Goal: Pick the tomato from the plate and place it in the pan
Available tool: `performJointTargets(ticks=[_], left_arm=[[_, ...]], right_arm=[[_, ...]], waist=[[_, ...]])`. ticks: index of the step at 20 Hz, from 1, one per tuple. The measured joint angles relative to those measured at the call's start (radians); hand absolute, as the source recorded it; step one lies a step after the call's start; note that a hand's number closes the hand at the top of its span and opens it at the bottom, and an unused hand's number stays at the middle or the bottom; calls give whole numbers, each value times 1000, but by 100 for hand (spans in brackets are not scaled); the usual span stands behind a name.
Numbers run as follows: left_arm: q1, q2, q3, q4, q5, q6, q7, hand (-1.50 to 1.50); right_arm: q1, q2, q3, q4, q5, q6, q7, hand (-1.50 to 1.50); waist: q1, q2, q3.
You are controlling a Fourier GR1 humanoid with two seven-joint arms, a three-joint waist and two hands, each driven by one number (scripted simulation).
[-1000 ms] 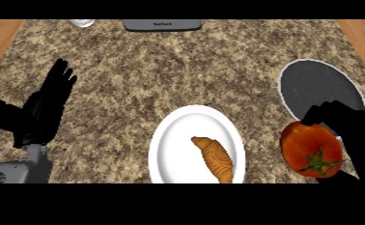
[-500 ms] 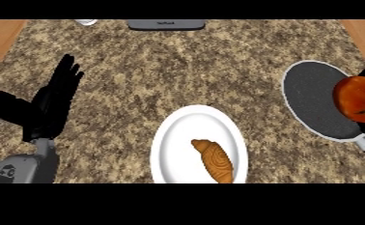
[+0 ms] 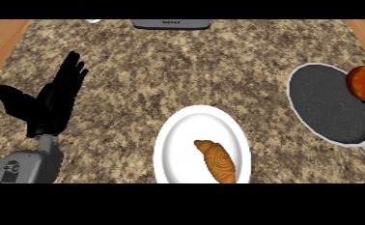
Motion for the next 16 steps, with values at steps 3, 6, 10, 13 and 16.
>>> performJointTargets(ticks=[3,6,10,13,16], left_arm=[[5,-8,2,3,-8,-2,-11,0],[10,-22,-3,-1,-17,1,-18,0],[0,-22,7,20,-11,-14,-25,0],[-9,-19,11,14,-10,-18,-16,0],[-20,-18,21,29,-8,-26,-15,0]], right_arm=[[-61,73,27,146,46,-5,-98,150],[-121,136,47,312,115,-38,-179,150],[-213,188,46,508,148,-11,-169,-150],[-261,220,34,648,150,24,-176,-150],[-307,240,17,791,160,48,-254,-150]], waist=[[1,0,0],[4,0,0],[9,2,0],[10,3,0],[7,2,0]])
